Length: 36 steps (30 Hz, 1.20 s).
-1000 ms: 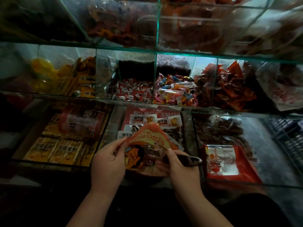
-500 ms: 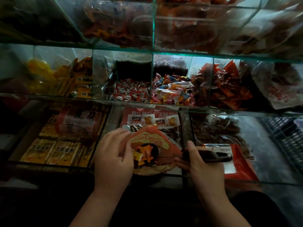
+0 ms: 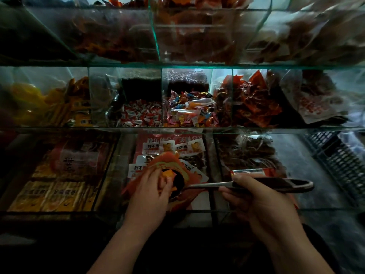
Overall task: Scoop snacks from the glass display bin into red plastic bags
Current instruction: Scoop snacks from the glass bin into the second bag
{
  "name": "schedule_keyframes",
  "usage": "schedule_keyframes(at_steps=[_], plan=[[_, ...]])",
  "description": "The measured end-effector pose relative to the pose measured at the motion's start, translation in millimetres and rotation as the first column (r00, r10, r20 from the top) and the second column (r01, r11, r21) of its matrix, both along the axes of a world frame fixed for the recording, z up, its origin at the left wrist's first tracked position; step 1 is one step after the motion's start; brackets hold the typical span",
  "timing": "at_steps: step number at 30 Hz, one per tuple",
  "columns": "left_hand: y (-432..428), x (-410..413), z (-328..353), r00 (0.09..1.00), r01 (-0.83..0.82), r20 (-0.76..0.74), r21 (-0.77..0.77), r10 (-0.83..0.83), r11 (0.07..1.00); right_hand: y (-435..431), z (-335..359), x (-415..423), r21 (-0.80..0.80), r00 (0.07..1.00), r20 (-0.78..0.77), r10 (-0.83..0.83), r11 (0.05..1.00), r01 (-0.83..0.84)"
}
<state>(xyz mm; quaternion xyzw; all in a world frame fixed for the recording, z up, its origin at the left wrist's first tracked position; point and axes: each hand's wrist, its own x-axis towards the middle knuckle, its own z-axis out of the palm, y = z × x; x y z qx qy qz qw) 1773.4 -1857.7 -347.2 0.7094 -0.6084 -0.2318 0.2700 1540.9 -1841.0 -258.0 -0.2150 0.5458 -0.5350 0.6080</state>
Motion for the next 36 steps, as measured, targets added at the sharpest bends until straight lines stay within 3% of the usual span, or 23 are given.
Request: schedule_keyframes(at_steps=[13,19,23,27,29,31,33,36], plan=[[-19,-15,17,0.997,0.007,0.076,-0.262,0.014,0.965,7,33,1,-0.204,0.993,0.051,0.105,0.975,-0.092],[-71,-20,51,0.999,0.052,0.036,-0.407,-0.041,0.912,-9,53,0,-0.261,0.978,0.209,0.024,0.965,0.032],[-110,-28,78,0.989,0.114,-0.042,-0.409,-0.144,0.905,-25,69,0,-0.27,0.963,0.263,-0.062,0.953,0.135],[-136,-8,93,0.985,-0.098,-0.169,-0.385,0.035,0.918,-48,80,1,-0.288,0.947,0.292,-0.137,0.931,0.224],[-138,4,91,0.974,-0.165,-0.194,-0.276,0.113,0.947,-62,79,9,-0.336,0.951,0.275,-0.143,0.912,0.234],[-131,9,83,0.99,-0.106,-0.111,-0.126,0.092,0.986,-76,72,21,-0.406,0.977,0.148,-0.151,0.892,0.2],[-124,14,73,1.0,-0.017,0.003,-0.048,0.017,0.999,-86,60,32,-0.504,0.987,-0.103,-0.121,0.862,0.053],[-124,23,73,0.998,-0.001,-0.066,-0.023,0.0,1.0,-99,45,41,-0.572,0.83,-0.546,-0.118,0.775,-0.267]])
